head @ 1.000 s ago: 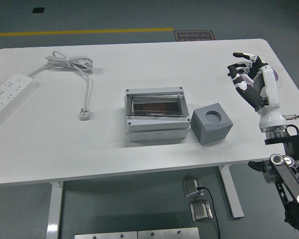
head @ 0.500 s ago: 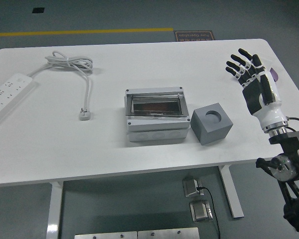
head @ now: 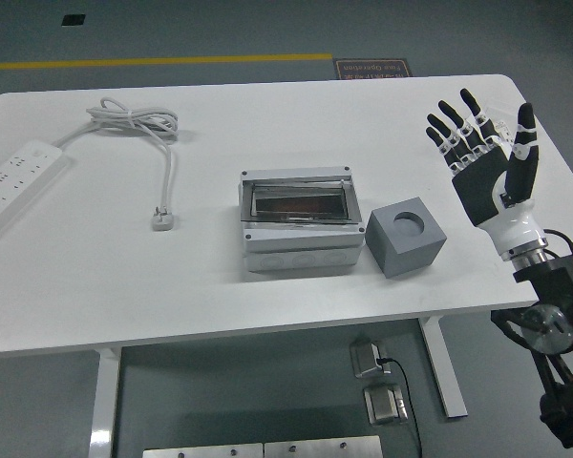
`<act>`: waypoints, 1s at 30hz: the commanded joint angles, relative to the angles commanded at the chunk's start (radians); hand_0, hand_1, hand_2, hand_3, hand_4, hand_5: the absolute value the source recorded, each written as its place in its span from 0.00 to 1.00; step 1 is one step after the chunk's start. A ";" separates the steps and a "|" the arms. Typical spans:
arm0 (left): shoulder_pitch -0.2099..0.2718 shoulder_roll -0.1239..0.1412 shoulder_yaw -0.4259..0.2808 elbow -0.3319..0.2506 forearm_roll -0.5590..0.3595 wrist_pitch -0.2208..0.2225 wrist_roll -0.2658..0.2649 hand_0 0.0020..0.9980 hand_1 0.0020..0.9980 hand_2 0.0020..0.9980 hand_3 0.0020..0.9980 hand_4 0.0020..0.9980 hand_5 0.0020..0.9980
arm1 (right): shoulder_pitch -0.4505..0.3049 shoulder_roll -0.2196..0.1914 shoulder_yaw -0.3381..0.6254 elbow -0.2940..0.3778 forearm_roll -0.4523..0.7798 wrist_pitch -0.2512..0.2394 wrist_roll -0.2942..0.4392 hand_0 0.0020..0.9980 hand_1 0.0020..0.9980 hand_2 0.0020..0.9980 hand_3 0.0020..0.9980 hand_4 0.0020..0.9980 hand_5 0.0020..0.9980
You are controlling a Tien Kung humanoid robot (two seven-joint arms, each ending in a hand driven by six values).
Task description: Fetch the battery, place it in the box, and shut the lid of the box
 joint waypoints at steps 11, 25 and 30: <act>0.000 0.003 -0.003 0.000 0.004 -0.001 0.002 0.68 0.68 0.67 0.70 0.66 0.35 | 0.000 0.003 0.013 0.002 -0.001 -0.060 -0.018 1.00 1.00 1.00 0.80 1.00 0.98; 0.001 0.008 -0.009 0.000 0.010 -0.001 0.003 0.68 0.68 0.66 0.69 0.66 0.35 | 0.000 0.004 0.025 0.006 -0.058 -0.126 -0.021 1.00 1.00 1.00 0.85 1.00 1.00; 0.001 0.008 -0.011 0.000 0.012 -0.001 0.004 0.68 0.68 0.66 0.69 0.66 0.35 | -0.002 0.002 0.027 0.007 -0.069 -0.148 -0.025 1.00 1.00 1.00 0.85 1.00 1.00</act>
